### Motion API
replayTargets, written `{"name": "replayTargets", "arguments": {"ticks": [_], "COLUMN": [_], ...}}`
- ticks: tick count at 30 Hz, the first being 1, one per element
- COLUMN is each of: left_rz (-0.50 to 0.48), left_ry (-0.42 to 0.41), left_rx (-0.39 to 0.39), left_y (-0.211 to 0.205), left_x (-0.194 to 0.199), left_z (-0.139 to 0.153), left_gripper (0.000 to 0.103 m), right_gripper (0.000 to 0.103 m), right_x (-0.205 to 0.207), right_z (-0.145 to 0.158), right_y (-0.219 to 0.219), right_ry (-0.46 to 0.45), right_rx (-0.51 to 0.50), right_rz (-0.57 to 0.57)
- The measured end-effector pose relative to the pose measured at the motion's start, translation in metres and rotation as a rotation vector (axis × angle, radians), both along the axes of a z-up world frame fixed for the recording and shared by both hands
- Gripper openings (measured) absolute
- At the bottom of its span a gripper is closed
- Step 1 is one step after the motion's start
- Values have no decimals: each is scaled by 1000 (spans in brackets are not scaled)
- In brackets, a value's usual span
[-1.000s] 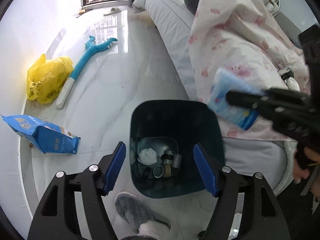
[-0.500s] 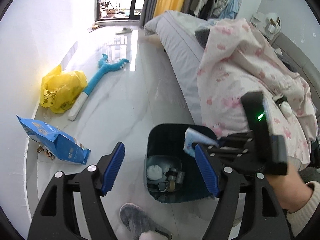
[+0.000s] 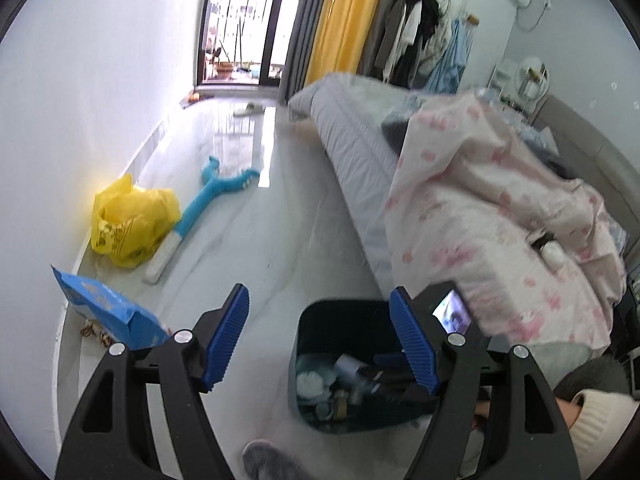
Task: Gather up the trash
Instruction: 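Carry the blue tissue pack to the bin and open the right tool, then move both tools back over the white sock and black wrapper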
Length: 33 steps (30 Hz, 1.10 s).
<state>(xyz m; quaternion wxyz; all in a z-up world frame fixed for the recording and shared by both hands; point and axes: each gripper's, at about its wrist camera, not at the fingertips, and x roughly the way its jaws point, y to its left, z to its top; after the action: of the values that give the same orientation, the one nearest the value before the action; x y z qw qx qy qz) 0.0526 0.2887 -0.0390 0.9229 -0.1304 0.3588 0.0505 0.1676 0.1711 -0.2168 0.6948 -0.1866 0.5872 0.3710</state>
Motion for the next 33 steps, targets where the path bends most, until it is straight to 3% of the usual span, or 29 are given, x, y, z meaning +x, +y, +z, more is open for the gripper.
{"name": "replayTargets", "arguments": {"ticks": [6,13,25,33], "left_rz": [-5,-18,-88,-133], "left_ry": [-99,-202,-212,-187], "left_rx": [20,24,20,15], "left_y": [-14,-39,-104,-139], "left_x": [-1,11,52,76], "left_z": [28,60,66,59], "left_gripper": [77,82,86,89], "right_gripper": [55,61,74,78], "right_x": [-1,4,22,39], "right_z": [17,66,142,164], "right_y": [-12,-37,-122,-184], "right_ry": [-39,-134,-309,-385], "right_rx": [15,111,236,267], "right_rz": [11,15,-70,-162]}}
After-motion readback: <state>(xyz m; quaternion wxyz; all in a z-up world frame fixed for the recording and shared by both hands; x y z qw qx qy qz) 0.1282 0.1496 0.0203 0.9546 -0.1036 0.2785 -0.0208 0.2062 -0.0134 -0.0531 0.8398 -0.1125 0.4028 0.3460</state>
